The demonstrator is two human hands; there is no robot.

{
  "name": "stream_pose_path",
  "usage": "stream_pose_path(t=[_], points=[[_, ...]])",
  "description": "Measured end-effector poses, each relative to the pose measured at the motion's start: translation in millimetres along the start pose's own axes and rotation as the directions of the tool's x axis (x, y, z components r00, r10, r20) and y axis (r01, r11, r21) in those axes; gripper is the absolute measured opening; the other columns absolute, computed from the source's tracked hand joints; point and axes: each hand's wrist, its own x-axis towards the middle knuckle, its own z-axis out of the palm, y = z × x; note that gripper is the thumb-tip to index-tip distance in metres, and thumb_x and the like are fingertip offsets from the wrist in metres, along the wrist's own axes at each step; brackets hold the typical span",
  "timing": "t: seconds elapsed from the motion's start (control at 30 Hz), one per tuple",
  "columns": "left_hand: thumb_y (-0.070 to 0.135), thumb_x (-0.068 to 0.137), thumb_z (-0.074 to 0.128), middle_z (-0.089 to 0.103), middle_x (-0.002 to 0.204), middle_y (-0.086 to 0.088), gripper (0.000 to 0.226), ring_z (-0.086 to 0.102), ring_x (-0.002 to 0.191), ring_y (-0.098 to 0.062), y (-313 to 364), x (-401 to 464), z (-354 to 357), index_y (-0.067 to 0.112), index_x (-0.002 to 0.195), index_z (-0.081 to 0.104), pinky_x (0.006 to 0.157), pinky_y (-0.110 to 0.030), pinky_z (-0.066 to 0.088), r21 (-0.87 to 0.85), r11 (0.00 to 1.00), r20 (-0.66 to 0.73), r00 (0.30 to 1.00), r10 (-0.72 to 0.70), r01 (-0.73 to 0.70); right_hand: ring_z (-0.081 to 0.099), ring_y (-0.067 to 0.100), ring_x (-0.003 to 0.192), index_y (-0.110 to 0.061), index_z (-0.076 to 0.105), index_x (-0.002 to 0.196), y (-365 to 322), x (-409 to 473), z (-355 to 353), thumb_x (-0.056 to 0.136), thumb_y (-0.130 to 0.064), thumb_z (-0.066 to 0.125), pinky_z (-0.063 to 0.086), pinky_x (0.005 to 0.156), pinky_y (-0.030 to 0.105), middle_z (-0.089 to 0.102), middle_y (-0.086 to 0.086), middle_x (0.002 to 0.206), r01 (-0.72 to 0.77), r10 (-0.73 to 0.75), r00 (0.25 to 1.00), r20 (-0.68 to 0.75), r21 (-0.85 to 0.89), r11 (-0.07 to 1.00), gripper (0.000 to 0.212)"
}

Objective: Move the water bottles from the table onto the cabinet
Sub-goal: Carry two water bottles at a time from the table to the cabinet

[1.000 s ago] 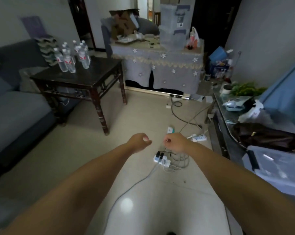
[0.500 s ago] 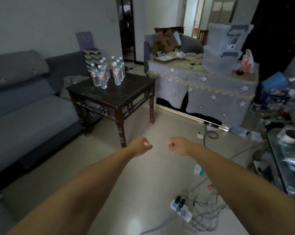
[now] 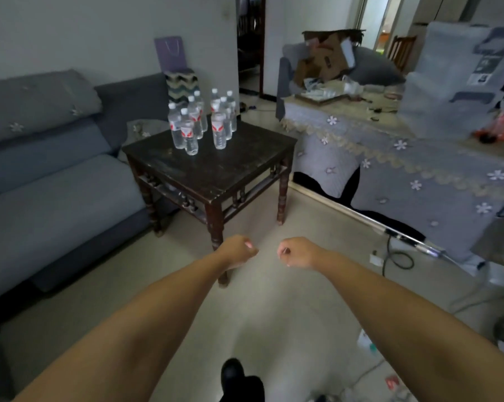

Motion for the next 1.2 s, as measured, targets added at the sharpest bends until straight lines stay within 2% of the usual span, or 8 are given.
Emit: stream_pose_path(t=[0.2,0.37,0.6,0.7,0.87,1.0,1.07,1.2], points=[[0.027,0.093,0.056,0.067,0.117,-0.017,0.036,0.063,0.109,-0.03,17,132,-69,0.003,0.119,0.063,0.097,-0.034,0.047,0.015,0.999,-0.029,0.999,0.032,-0.032,0.058,0.033,0.114,-0.002,0.065,0.115,17,133,-82,0.099,-0.017,0.045,0.044,0.095,0.031,0.064,0.018,0.12,-0.021,0.021,1.0,-0.003,-0.05,0.999,0.029],[0.027,0.092,0.057,0.072,0.105,-0.016,0.029,0.068,0.1,-0.028,18,221,-128,0.005,0.107,0.068,0.079,-0.027,0.048,0.007,1.0,-0.097,0.995,0.004,-0.003,0.061,0.032,0.11,-0.004,0.065,0.112,20,220,-124,0.097,-0.018,0.047,0.046,0.094,0.033,0.065,0.017,0.118,0.002,-0.002,1.0,-0.018,-0.011,1.0,0.027],[0.032,0.089,0.059,0.067,0.116,-0.011,0.03,0.061,0.111,-0.026,30,331,-140,0.01,0.108,0.067,0.091,-0.029,0.046,0.111,0.994,-0.053,0.998,-0.018,0.024,0.06,0.03,0.112,0.0,0.065,0.112,54,332,-170,0.097,-0.016,0.046,0.044,0.093,0.029,0.065,0.018,0.117,0.033,-0.031,0.998,0.055,-0.039,0.999,0.029],[0.031,0.09,0.059,0.069,0.113,-0.013,0.03,0.062,0.108,-0.027,38,386,-156,0.008,0.109,0.066,0.09,-0.028,0.046,0.031,0.997,-0.115,0.991,-0.065,0.069,0.061,0.028,0.109,0.003,0.066,0.108,66,394,-205,0.095,-0.012,0.046,0.042,0.084,0.025,0.067,0.019,0.113,0.086,-0.083,0.995,0.05,-0.055,0.995,0.028],[0.031,0.089,0.06,0.071,0.104,-0.012,0.025,0.065,0.1,-0.026,44,456,-187,0.011,0.103,0.067,0.087,-0.03,0.049,-0.087,0.982,-0.204,0.962,-0.181,0.167,0.063,0.027,0.108,-0.005,0.066,0.109,76,486,-257,0.096,-0.016,0.048,0.047,0.095,0.031,0.067,0.013,0.114,0.148,-0.143,0.984,0.103,-0.04,0.988,0.025],[0.03,0.09,0.059,0.07,0.108,-0.01,0.026,0.063,0.105,-0.024,29,485,-204,0.01,0.104,0.068,0.089,-0.029,0.047,-0.131,0.964,-0.26,0.93,-0.259,0.232,0.064,0.026,0.106,-0.008,0.068,0.1,69,544,-259,0.095,-0.016,0.051,0.047,0.088,0.027,0.067,0.009,0.105,0.188,-0.186,0.975,0.121,-0.003,0.982,0.02],[0.03,0.09,0.059,0.07,0.108,-0.009,0.027,0.064,0.105,-0.024,12,496,-216,0.01,0.106,0.068,0.088,-0.027,0.046,-0.185,0.944,-0.289,0.903,-0.32,0.275,0.062,0.026,0.11,-0.009,0.064,0.114,59,571,-247,0.095,-0.019,0.053,0.045,0.087,0.025,0.064,0.008,0.11,0.196,-0.196,0.971,0.135,0.012,0.98,0.024],[0.031,0.09,0.06,0.071,0.106,-0.01,0.028,0.066,0.1,-0.024,-33,519,-237,0.01,0.107,0.067,0.085,-0.025,0.046,-0.304,0.881,-0.322,0.832,-0.452,0.362,0.054,0.027,0.122,-0.012,0.045,0.138,30,622,-223,0.094,-0.026,0.059,0.043,0.101,0.032,0.049,0.012,0.135,0.192,-0.199,0.973,0.117,0.07,0.979,0.049]])
